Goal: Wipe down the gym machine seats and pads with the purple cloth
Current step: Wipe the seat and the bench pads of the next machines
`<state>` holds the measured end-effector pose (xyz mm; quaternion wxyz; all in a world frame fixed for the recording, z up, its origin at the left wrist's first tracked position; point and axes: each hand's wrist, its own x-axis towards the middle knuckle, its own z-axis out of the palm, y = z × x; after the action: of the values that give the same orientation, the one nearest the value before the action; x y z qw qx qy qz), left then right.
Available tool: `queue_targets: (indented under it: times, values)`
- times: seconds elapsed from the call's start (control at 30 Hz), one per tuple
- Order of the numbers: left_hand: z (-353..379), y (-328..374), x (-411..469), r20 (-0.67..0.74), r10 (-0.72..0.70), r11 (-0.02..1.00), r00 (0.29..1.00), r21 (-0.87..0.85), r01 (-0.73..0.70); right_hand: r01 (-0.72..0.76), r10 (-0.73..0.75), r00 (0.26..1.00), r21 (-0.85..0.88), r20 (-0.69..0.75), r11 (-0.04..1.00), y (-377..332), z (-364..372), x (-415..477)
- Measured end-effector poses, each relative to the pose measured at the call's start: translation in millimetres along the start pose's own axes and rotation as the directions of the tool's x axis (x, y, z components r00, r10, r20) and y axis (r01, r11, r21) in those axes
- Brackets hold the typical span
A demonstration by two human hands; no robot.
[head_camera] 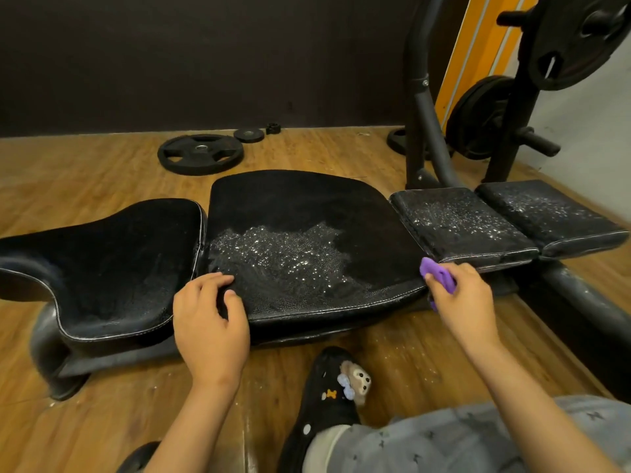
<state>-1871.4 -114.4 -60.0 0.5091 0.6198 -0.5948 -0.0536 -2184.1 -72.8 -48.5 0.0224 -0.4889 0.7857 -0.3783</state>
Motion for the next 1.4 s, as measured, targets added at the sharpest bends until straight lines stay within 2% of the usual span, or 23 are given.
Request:
queue_targets:
  times: [0.17, 0.33, 0.4, 0.5, 0.63, 0.73, 0.83, 0.93, 1.07, 1.17, 1.27, 1.4]
  values:
    - [0, 2, 0, -0.009, -0.004, 1.0, 1.0, -0.002, 0.004, 0.318, -0.319, 0.946, 0.021, 0.055, 0.948, -57, 13, -45]
    - [-1, -1, 0, 0.015, -0.002, 1.0, 1.0, 0.005, 0.002, 0.399, -0.418, 0.893, 0.131, 0.171, 0.907, -72, 17, -55]
    - [-3, -2, 0, 0.032, 0.003, 1.0, 0.999, -0.018, -0.002, 0.392, -0.409, 0.894, 0.125, 0.18, 0.911, -62, 14, -42]
    - [-5, -5, -6, 0.027, -0.028, 0.993, 0.999, -0.114, 0.031, 0.314, -0.311, 0.938, 0.004, 0.153, 0.949, -42, 10, -9]
    - [-3, -6, -31, -0.012, -0.2, 0.949, 0.98, -0.253, 0.191, 0.213, -0.2, 0.97, -0.084, 0.139, 0.973, -32, 9, 16]
    - [4, -2, -44, 0.002, -0.351, 0.876, 0.936, -0.352, 0.329, 0.237, -0.22, 0.968, -0.155, 0.119, 0.959, -44, 17, 7]
    - [8, 2, -43, -0.003, -0.395, 0.852, 0.919, -0.375, 0.365, 0.35, -0.338, 0.933, -0.096, 0.128, 0.932, -72, 26, -19]
    - [9, 2, -42, -0.023, -0.401, 0.849, 0.916, -0.386, 0.362, 0.47, -0.465, 0.868, 0.017, 0.173, 0.883, -105, 37, -49]
    - [8, 2, -42, -0.021, -0.398, 0.858, 0.917, -0.363, 0.364, 0.508, -0.534, 0.802, 0.164, 0.267, 0.846, -113, 37, -49]
    - [6, 1, -43, -0.006, -0.367, 0.881, 0.93, -0.325, 0.345, 0.53, -0.552, 0.767, 0.162, 0.326, 0.832, -102, 28, -32]
    - [2, -5, -39, -0.001, -0.288, 0.918, 0.958, -0.285, 0.276, 0.532, -0.512, 0.807, 0.014, 0.295, 0.847, -83, 28, -5]
    - [0, -8, -32, 0.014, -0.155, 0.959, 0.988, -0.239, 0.154, 0.351, -0.305, 0.918, -0.164, 0.253, 0.922, -60, 38, 50]
